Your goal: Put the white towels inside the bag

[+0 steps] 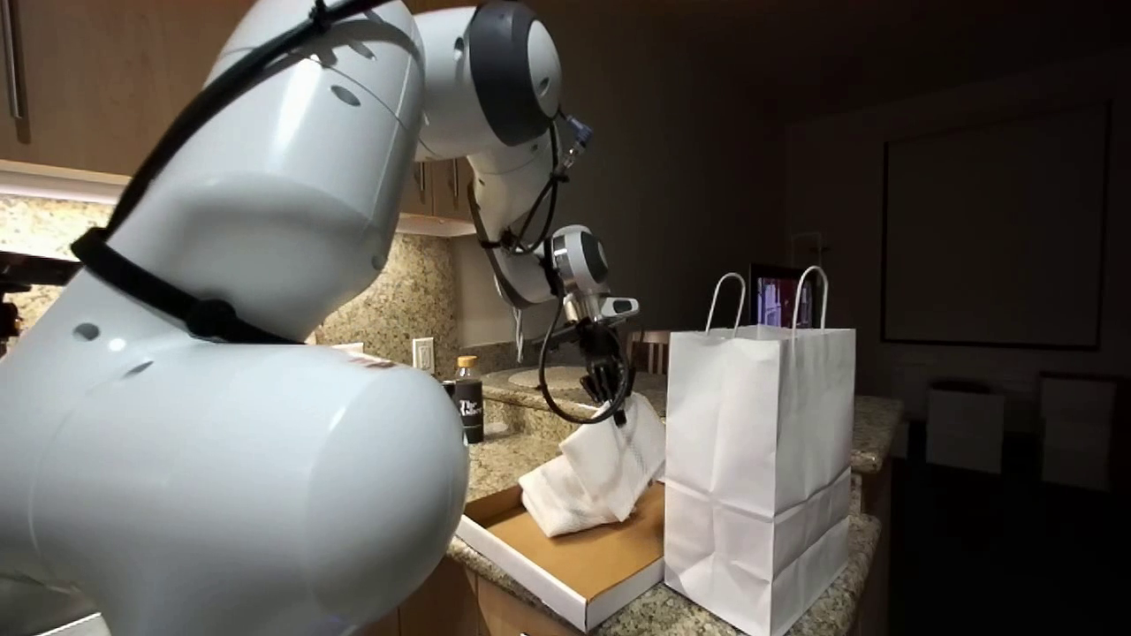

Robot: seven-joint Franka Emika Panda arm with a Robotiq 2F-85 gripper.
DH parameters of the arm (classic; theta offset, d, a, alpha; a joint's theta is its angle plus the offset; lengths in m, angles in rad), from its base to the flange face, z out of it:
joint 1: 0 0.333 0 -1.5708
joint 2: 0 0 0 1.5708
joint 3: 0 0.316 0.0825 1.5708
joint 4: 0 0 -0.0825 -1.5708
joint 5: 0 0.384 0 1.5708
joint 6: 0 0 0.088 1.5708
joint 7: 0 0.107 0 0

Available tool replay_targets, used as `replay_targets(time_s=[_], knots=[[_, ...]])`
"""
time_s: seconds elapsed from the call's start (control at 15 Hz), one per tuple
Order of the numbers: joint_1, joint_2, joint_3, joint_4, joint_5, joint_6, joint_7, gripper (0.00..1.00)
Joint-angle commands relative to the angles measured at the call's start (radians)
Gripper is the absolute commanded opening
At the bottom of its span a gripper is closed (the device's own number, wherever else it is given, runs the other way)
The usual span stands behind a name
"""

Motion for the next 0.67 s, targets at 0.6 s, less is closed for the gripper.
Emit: replay_targets(time_s=[0.6], knots=[[-0.105, -0.519, 0.154, -0.040, 0.086, -0.235, -0.434, 0.11]])
